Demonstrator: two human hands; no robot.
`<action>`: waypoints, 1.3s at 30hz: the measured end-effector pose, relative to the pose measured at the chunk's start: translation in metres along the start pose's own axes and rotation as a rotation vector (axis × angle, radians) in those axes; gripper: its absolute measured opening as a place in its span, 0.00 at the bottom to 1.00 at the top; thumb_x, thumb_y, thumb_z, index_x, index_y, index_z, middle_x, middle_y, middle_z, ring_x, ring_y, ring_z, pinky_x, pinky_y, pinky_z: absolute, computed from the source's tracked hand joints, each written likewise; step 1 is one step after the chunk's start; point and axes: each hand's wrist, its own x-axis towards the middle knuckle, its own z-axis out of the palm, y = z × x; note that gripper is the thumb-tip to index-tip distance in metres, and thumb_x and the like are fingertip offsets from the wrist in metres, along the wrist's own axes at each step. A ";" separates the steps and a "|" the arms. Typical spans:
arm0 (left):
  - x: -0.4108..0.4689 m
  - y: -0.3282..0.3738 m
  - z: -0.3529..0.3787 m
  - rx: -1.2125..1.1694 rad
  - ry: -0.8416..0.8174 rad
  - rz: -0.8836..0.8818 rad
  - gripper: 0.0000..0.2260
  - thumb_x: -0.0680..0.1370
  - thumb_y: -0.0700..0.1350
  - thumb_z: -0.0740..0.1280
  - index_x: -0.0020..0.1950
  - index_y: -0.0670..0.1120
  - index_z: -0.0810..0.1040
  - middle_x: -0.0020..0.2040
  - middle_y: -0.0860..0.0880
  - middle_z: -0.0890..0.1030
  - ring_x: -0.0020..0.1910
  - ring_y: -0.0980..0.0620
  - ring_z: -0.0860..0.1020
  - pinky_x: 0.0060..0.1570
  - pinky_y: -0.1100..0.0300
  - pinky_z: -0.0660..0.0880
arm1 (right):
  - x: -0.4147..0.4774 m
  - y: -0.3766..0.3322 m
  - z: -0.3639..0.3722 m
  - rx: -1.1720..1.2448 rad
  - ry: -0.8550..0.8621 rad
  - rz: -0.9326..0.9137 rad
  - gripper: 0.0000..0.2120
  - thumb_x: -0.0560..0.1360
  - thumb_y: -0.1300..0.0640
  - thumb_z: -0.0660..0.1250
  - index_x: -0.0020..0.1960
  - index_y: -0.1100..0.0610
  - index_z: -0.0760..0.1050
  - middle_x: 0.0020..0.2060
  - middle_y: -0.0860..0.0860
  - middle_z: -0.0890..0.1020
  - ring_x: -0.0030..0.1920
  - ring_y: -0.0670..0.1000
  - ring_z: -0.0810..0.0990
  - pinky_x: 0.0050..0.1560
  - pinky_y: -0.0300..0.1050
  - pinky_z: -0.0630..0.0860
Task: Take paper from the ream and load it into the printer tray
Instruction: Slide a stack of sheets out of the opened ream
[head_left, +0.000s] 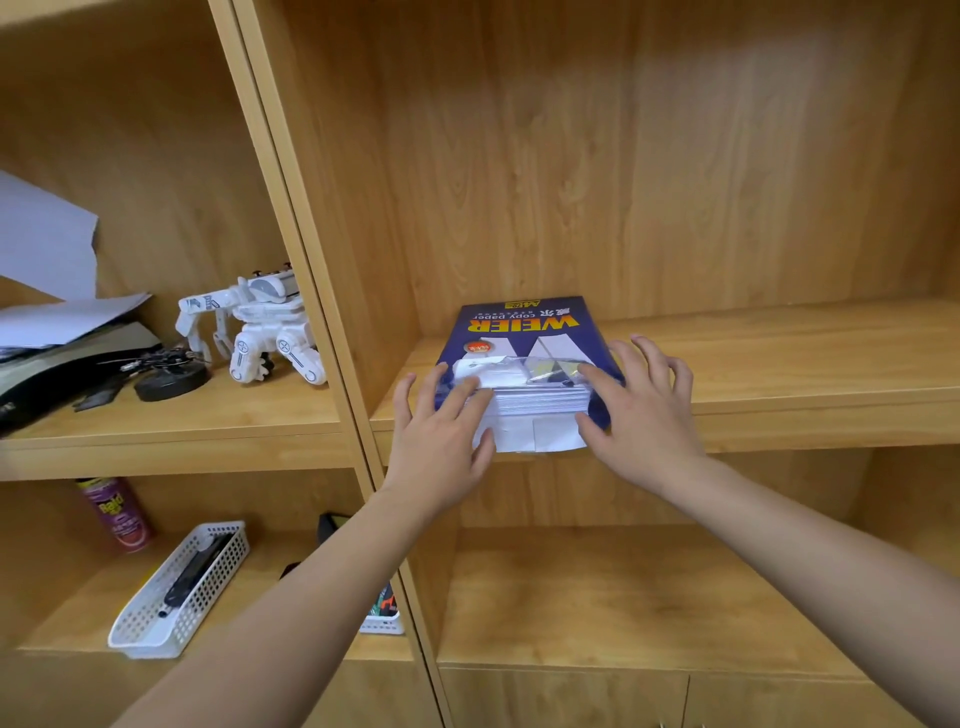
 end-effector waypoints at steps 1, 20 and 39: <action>0.002 0.001 0.000 0.004 0.000 -0.016 0.18 0.75 0.52 0.64 0.61 0.46 0.81 0.60 0.48 0.83 0.68 0.38 0.73 0.70 0.37 0.59 | 0.001 0.001 0.001 -0.004 -0.005 0.011 0.22 0.69 0.46 0.67 0.61 0.52 0.78 0.67 0.59 0.73 0.72 0.63 0.63 0.65 0.61 0.57; 0.004 -0.013 0.004 0.069 0.139 -0.082 0.15 0.69 0.37 0.69 0.54 0.46 0.82 0.50 0.46 0.81 0.59 0.42 0.78 0.68 0.39 0.62 | -0.011 0.006 -0.002 0.013 0.096 -0.094 0.21 0.65 0.60 0.68 0.58 0.57 0.78 0.63 0.59 0.77 0.68 0.63 0.70 0.63 0.59 0.62; 0.003 -0.009 -0.003 -0.060 -0.012 -0.022 0.29 0.67 0.29 0.58 0.65 0.47 0.79 0.57 0.51 0.84 0.67 0.40 0.74 0.69 0.37 0.59 | -0.010 -0.002 -0.003 0.017 -0.022 -0.024 0.26 0.68 0.56 0.52 0.61 0.57 0.77 0.66 0.58 0.75 0.68 0.60 0.65 0.63 0.58 0.59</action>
